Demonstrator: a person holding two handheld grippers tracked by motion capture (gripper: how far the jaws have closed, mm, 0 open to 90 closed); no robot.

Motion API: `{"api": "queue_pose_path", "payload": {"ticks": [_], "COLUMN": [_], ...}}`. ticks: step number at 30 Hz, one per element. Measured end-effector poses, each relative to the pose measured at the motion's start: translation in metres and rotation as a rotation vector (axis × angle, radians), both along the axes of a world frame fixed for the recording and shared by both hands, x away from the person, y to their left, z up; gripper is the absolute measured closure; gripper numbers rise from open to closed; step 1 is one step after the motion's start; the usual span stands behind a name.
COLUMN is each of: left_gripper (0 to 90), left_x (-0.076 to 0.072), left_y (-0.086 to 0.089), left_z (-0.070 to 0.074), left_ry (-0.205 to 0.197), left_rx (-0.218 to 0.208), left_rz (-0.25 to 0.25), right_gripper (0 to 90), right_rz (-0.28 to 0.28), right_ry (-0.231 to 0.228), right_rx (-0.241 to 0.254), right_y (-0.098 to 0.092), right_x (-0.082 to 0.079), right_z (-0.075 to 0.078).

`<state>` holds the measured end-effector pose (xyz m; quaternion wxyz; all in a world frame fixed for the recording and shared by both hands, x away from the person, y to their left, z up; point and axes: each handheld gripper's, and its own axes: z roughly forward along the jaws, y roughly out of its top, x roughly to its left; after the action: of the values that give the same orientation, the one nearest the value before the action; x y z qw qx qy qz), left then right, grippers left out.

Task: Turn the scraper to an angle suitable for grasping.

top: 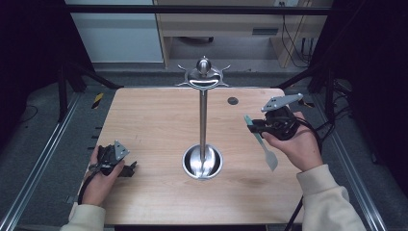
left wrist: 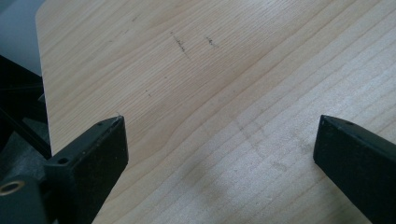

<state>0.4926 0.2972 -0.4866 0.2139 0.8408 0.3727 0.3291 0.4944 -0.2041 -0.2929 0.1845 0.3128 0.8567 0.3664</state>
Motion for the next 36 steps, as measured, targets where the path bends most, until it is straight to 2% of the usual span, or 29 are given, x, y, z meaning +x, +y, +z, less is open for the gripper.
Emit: {"api": "queue_pose_path", "payload": {"ticks": [14, 26, 31, 36], "left_gripper": [2.9, 2.9, 2.9, 2.9], "left_x": [0.0, 0.0, 0.0, 0.0], "left_y": [0.0, 0.0, -0.001, -0.001], "left_z": [-0.001, -0.001, -0.001, -0.002], "left_ry": [0.003, 0.004, 0.007, 0.01], "left_rx": [0.003, 0.003, 0.008, 0.007], "left_rz": [-0.002, -0.003, -0.006, -0.007], "right_gripper": [74.7, 74.7, 74.6, 74.6], "right_rz": [-0.002, 0.01, 0.021, 0.026], "right_ry": [-0.044, -0.094, -0.11, -0.13], "right_rx": [0.066, 0.159, 0.169, 0.2], "right_y": [-0.005, -0.005, -0.003, -0.003], "right_x": [-0.004, -0.008, -0.011, -0.014], "right_z": [0.021, 0.041, 0.047, 0.052]}}
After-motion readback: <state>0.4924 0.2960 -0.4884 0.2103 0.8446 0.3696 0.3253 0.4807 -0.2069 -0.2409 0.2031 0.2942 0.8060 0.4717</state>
